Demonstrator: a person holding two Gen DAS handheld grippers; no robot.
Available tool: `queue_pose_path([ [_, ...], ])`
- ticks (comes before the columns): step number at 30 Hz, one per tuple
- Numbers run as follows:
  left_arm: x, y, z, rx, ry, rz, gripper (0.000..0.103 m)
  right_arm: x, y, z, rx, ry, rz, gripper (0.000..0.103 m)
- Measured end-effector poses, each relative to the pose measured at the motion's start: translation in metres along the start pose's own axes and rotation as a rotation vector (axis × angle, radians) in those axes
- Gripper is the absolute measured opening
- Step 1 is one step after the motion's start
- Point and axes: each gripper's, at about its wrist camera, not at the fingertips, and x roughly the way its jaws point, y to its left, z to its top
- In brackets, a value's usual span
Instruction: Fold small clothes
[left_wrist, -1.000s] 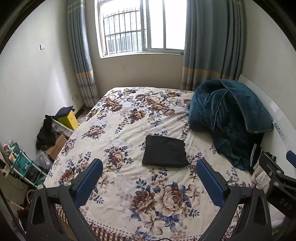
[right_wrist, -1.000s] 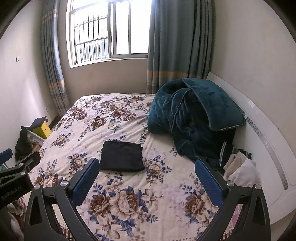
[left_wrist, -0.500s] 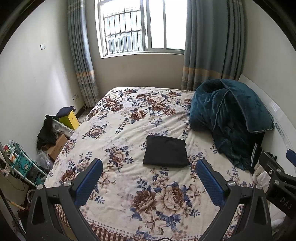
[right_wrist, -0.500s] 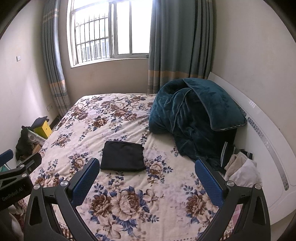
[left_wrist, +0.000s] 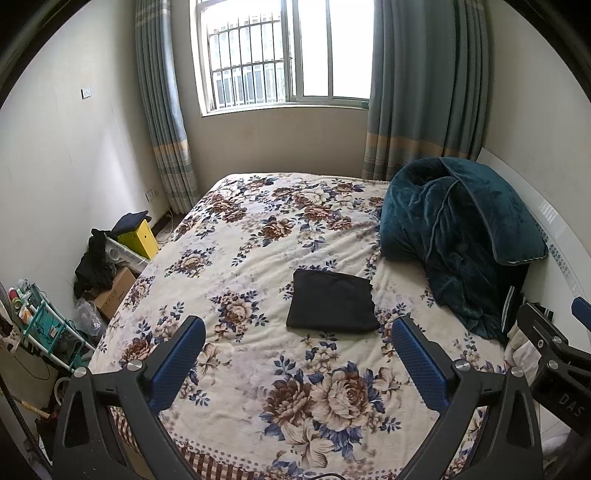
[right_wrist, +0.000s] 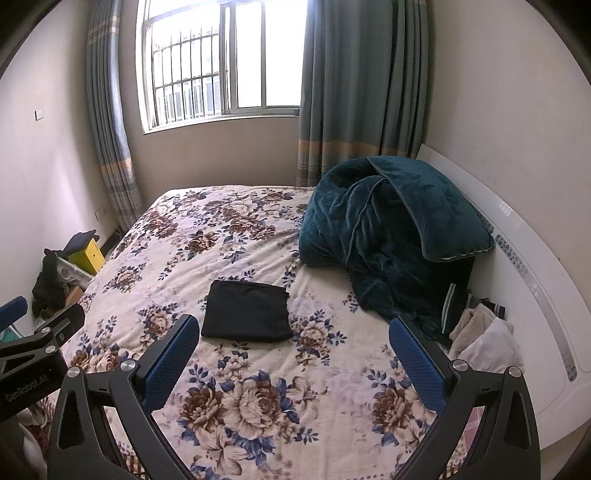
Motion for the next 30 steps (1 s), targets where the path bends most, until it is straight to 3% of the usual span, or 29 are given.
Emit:
queue_pose_path([
  [30,-0.0023,0.0086,0.0006,-0.017,-0.007,0.016,0.103,-0.0003,0.0083,-0.0010,-0.001,0.003,0.005,0.103],
])
